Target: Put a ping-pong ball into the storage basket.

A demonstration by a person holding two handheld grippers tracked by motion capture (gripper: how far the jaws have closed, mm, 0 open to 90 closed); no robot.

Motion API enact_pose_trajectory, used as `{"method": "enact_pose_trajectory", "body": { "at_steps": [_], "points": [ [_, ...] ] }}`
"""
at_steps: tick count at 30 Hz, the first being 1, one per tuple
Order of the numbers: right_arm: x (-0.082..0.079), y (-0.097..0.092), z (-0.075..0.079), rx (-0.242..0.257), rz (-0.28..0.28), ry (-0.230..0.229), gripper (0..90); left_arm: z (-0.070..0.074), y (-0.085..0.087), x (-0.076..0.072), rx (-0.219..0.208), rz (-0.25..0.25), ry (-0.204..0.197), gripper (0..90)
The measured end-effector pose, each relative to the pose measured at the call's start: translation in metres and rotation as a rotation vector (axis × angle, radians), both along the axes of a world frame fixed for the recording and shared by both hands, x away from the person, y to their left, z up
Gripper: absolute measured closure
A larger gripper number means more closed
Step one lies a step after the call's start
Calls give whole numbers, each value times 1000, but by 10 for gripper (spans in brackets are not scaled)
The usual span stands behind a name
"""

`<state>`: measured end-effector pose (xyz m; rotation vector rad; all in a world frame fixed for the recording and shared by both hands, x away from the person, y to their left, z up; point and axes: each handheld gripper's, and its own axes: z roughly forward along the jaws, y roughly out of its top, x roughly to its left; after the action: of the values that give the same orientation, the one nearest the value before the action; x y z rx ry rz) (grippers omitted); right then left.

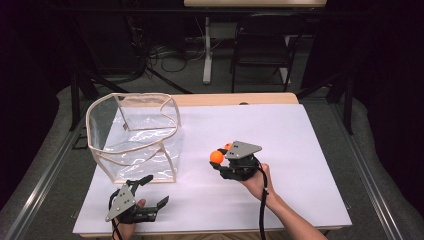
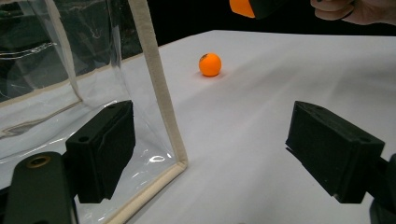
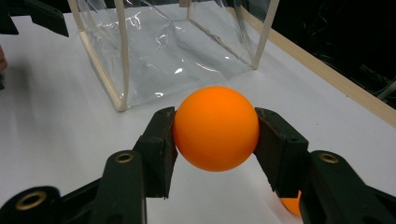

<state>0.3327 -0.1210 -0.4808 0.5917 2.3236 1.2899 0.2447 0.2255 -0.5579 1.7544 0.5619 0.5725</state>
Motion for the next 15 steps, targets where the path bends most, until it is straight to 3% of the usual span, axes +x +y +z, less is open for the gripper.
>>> {"method": "enact_pose_trajectory", "body": {
  "at_steps": [15],
  "points": [
    [7,5,6,5,5,0,508,0,0,0,-1,-1,0,155]
  ]
}}
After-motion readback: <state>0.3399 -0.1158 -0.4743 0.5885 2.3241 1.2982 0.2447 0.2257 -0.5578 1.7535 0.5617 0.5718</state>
